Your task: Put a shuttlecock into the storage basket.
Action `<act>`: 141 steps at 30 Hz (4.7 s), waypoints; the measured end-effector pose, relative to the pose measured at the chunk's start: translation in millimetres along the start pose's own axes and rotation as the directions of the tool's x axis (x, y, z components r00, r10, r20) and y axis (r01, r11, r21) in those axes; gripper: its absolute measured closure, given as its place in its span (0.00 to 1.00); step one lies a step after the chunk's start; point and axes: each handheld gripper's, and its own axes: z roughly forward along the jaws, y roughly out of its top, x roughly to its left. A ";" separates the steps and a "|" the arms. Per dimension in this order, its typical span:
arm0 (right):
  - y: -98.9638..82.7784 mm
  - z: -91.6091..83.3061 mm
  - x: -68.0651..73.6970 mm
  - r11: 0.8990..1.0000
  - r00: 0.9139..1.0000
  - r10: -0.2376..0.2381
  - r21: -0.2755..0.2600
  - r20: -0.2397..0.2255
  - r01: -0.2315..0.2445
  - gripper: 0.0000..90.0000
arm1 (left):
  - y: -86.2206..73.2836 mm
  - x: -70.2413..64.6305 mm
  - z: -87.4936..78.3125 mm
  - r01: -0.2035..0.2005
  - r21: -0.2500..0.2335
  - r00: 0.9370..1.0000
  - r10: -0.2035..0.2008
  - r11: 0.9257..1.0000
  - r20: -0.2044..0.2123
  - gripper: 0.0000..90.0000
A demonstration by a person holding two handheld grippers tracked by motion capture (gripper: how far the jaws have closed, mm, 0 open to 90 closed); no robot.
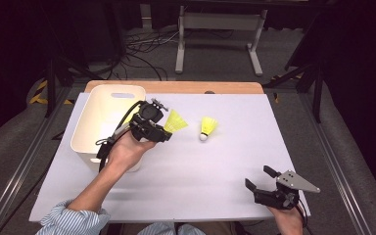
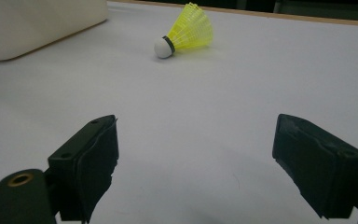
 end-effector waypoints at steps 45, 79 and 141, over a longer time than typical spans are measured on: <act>-0.5 2.0 0.4 1.000 1.000 -0.001 0.010 -0.015 0.001 0.16 | 16.7 39.1 -17.0 0.090 -0.010 0.995 -0.091 0.996 -0.036 0.70; -0.3 1.3 0.0 1.000 1.000 0.001 0.000 -0.013 -0.001 0.16 | 6.8 63.8 -35.0 0.157 -0.034 0.984 -0.159 0.987 -0.077 0.70; -0.2 2.4 1.0 1.000 1.000 -0.011 0.008 -0.012 0.011 0.16 | -32.2 108.9 -37.7 0.289 -0.030 0.944 -0.290 0.957 -0.157 0.70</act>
